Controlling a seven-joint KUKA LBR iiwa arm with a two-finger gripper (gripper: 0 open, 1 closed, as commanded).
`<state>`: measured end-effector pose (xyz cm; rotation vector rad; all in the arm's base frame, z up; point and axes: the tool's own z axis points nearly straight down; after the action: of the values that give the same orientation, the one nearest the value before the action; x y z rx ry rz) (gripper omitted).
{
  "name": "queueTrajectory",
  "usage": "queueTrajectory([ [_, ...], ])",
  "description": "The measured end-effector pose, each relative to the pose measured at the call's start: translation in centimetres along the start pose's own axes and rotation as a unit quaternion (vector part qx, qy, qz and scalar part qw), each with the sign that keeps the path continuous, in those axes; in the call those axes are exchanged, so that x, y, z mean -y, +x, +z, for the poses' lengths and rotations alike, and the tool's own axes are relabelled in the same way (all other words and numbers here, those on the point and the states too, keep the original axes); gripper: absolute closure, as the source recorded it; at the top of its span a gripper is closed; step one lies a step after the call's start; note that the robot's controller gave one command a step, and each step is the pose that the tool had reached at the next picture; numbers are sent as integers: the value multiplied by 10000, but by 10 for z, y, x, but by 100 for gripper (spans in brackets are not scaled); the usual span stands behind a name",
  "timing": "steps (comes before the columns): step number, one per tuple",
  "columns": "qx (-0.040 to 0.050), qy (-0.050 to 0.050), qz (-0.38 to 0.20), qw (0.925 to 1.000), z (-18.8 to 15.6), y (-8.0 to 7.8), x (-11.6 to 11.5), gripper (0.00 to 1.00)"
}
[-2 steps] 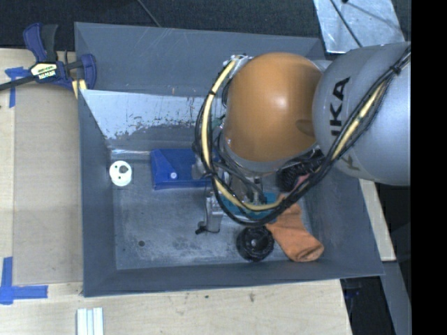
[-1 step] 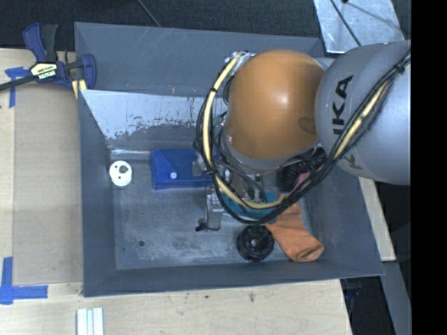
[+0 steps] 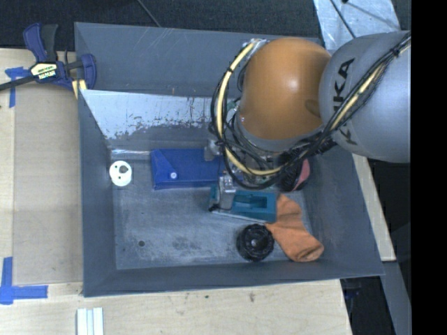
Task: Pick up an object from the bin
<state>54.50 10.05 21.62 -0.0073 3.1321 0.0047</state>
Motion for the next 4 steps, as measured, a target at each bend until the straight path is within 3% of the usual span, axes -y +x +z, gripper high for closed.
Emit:
queueTrajectory([
  [1, -52, 13, -399, 9992, -18, 4, 56, 0],
  [2, -6, 15, -180, 9998, 3, 3, 77, 0],
  [3, -18, 12, -206, 9998, 63, 8, 112, 0],
  [4, -45, 16, 71, 10000, 93, 2, 142, 0],
])
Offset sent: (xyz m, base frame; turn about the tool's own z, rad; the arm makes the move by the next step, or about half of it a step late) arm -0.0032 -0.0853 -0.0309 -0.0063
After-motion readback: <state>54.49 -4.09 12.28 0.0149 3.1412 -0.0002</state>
